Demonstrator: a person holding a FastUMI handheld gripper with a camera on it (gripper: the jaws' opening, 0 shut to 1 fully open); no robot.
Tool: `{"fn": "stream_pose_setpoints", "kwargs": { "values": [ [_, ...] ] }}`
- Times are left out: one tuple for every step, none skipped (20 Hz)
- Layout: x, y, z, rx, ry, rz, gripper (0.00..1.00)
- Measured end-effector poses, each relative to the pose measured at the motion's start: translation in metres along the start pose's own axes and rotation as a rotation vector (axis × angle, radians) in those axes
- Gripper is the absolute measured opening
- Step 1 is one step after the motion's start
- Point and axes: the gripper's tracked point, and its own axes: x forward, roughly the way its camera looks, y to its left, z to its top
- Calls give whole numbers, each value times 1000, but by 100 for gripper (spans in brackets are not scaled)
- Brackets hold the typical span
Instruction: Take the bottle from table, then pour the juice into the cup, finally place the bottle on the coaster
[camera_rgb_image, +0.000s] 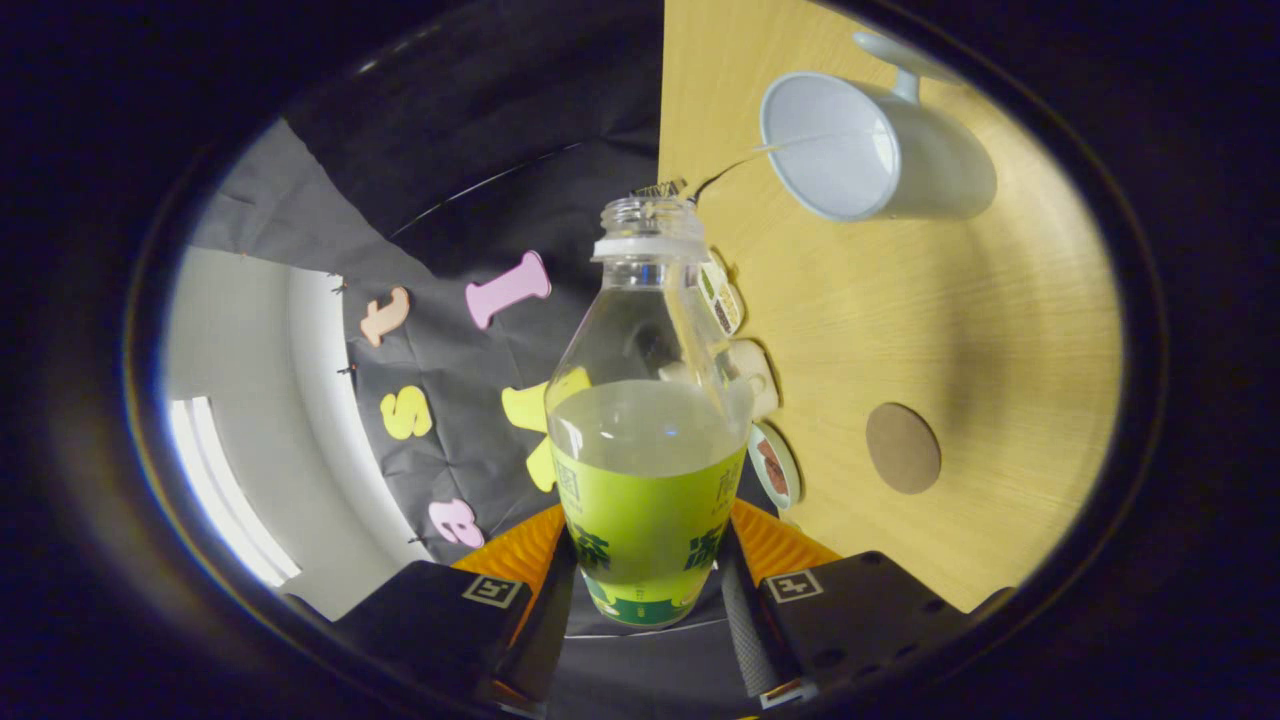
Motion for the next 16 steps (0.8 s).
{"fn": "stream_pose_setpoints", "kwargs": {
  "values": [
    [1, 1, 0, 7, -1, 3, 73],
    [0, 2, 0, 15, -3, 7, 73],
    [1, 3, 0, 22, -2, 8, 73],
    [0, 2, 0, 24, 0, 4, 73],
    [0, 1, -1, 25, 2, -1, 73],
    [1, 1, -1, 26, 5, -2, 73],
    [1, 1, -3, 28, 9, -2, 73],
    [2, 3, -3, 29, 12, -4, 73],
    [3, 5, -5, 35, 16, -3, 73],
    [4, 7, -6, 40, 21, -1, 73],
    [4, 9, -8, 42, 25, 0, 73],
    [5, 11, -8, 43, 27, 1, 73],
    [5, 13, -7, 50, 27, 8, 73],
    [5, 17, -4, 62, 29, 16, 73],
    [3, 19, -3, 76, 26, 24, 73],
    [3, 19, -2, 87, 25, 28, 73]
  ]
}}
